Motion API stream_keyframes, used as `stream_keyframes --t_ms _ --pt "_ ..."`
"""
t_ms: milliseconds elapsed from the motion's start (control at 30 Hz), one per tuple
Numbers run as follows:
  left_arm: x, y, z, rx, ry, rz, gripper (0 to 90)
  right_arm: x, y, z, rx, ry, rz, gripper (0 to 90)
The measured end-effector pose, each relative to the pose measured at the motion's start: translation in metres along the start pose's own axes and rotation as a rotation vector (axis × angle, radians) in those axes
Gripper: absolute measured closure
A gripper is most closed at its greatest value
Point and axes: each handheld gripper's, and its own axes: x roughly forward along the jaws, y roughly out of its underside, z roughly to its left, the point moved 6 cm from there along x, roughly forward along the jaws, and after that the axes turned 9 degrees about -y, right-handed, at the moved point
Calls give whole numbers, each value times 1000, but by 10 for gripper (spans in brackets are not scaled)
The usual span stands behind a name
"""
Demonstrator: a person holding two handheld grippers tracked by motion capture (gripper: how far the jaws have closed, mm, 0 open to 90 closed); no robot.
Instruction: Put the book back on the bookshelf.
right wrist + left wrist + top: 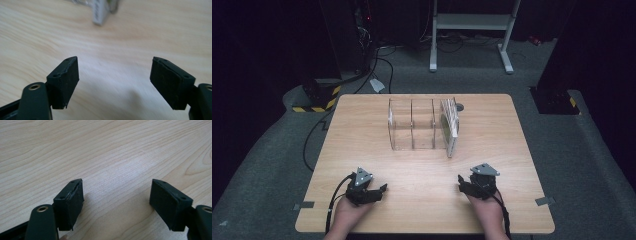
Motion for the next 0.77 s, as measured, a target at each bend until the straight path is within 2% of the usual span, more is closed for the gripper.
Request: stream_keyframes --t_ms 67,100,133,167,300,767 --pt "1 0 0 -1 0 0 274 -2 11 -9 18 18 30 213" --pt "1 0 0 -1 0 0 274 -2 11 -9 18 18 30 213" --pt "1 -1 0 3 -3 -1 274 -1 21 -15 56 13 42 186" --pt "1 -1 0 3 -3 -1 274 -3 22 -17 57 -7 36 186" --pt "1 -1 0 3 -3 -1 274 -4 24 -11 37 -2 42 192" --pt "-1 0 -1 0 -2 0 274 -4 24 -11 57 2 38 211"
